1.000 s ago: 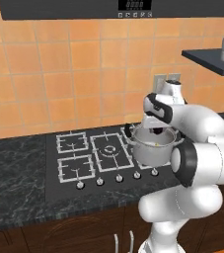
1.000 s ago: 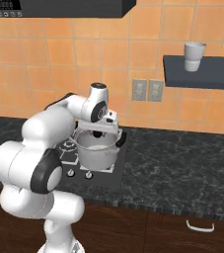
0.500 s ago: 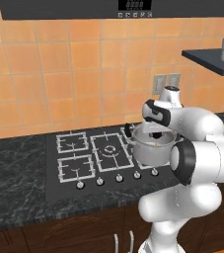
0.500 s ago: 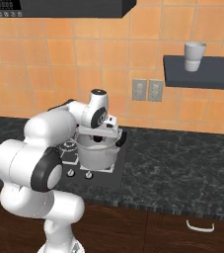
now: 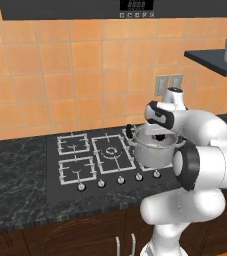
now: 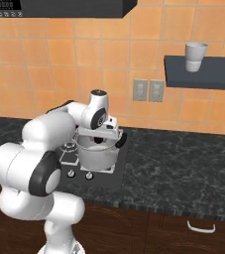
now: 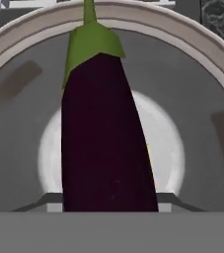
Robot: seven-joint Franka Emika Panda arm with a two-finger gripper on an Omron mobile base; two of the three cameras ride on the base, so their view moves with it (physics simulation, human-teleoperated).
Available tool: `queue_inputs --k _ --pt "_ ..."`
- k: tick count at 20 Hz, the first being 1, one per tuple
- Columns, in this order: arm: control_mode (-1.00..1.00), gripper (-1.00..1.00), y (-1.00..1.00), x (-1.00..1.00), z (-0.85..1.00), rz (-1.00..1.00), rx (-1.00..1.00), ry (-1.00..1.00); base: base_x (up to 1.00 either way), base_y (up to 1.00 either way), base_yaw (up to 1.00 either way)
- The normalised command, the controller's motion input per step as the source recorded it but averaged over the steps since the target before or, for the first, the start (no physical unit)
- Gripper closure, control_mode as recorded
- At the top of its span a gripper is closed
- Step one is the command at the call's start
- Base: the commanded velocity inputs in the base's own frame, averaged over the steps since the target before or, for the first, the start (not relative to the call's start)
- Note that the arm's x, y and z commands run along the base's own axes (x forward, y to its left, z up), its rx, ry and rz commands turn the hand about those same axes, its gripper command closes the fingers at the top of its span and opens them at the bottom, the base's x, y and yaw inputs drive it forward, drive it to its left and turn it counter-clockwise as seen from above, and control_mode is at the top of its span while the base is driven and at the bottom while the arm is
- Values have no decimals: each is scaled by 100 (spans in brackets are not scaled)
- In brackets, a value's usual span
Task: Put the eggplant and lemon wedge in the pot. Retrieve the spatula and lightly stir the vegetables in the pot.
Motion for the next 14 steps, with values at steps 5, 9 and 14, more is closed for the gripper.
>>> queue_inputs --k 5,9,14 --pt "-100 -100 0 -55 28 -1 0 -2 0 0 0" --pt "-100 -100 16 -67 76 0 0 -6 0 0 0" --pt "-100 -100 53 -78 99 0 0 0 0 0 0"
